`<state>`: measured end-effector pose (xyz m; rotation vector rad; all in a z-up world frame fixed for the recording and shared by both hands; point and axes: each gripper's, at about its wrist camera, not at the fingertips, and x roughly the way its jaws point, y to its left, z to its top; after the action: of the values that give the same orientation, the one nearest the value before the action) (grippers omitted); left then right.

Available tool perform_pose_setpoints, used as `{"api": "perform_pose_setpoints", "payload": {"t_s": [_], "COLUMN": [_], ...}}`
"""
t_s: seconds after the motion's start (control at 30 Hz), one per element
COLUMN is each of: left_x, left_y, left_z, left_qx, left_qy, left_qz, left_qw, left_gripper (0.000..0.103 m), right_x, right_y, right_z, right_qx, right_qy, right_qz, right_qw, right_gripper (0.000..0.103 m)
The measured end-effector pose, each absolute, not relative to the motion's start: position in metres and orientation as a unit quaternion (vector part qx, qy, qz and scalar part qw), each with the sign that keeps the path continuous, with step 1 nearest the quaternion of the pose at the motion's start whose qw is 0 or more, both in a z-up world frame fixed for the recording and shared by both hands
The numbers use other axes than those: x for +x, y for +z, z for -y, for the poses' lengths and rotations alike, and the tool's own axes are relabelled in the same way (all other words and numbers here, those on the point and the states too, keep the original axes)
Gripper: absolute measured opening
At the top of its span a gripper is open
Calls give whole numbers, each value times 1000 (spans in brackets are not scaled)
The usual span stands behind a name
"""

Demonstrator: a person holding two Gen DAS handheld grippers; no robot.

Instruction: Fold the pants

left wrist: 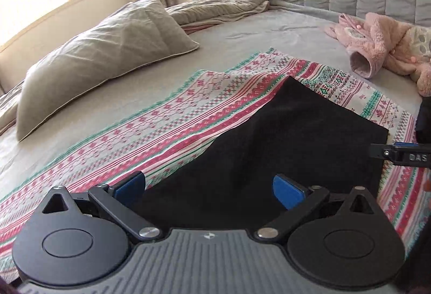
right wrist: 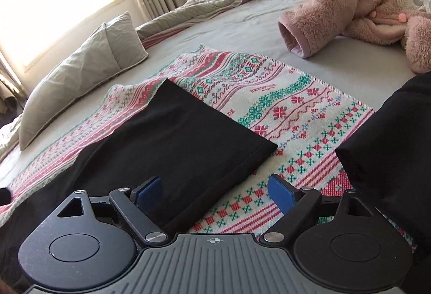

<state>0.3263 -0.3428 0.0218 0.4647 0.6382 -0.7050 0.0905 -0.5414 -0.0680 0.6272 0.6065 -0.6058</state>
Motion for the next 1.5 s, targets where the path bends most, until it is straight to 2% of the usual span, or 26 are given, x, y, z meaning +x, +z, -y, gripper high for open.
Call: {"api": "perform_pose_setpoints", "payload": {"t_s": [0.17,0.2,0.23,0.47,0.53,0.67,0.7,0.73,0.8,0.83,0.97,1.0,1.07,1.3,1.4,1.47,1.5], "left_x": [382,391,398,426,426,427,427,425,421,418,407,406,408,416,418,412,409], "left_y": [-23,-30,-35,-41,-41,-41,-41,-41,-40,-38,-27,-26,-27,-57,-54,-47,-42], "left_z": [421,434,443,491,497,502,502,503,508,510,508,507,507,516,515,512,509], "left_qx": [192,186,178,86,74,52,48,46,54,60,45,36,21,11,7,15,17], "left_qy": [-373,-379,-382,-431,-447,-466,-467,-471,-470,-470,-485,-486,-487,-470,-453,-436,-434], "left_qz": [-336,-343,-349,-350,-348,-352,-354,-355,-352,-342,-292,-284,-280,-313,-319,-308,-306], "left_qw": [843,839,837,827,821,810,809,807,808,812,823,826,827,825,832,845,847], "left_gripper": [103,103,98,88,78,62,56,40,22,21,20,20,20,21,29,42,54], "right_x": [78,75,74,66,64,63,63,63,62,61,55,54,52,63,63,64,63], "right_y": [-76,-79,-82,-92,-94,-96,-96,-96,-96,-95,-81,-77,-72,-85,-92,-90,-89], "right_z": [560,562,565,580,583,583,583,583,583,582,573,571,569,579,583,580,579], "right_qx": [346,352,353,397,409,413,415,416,416,414,377,364,350,364,375,368,366], "right_qy": [-281,-279,-280,-295,-299,-304,-303,-302,-301,-300,-323,-332,-344,-357,-357,-357,-357], "right_qz": [-238,-229,-221,-181,-176,-171,-171,-170,-168,-166,-135,-126,-118,-174,-189,-188,-186], "right_qw": [863,863,865,850,844,841,841,841,841,843,858,861,863,843,834,838,839], "right_gripper": [76,70,63,36,28,20,17,17,13,12,9,5,4,4,5,11,15]}}
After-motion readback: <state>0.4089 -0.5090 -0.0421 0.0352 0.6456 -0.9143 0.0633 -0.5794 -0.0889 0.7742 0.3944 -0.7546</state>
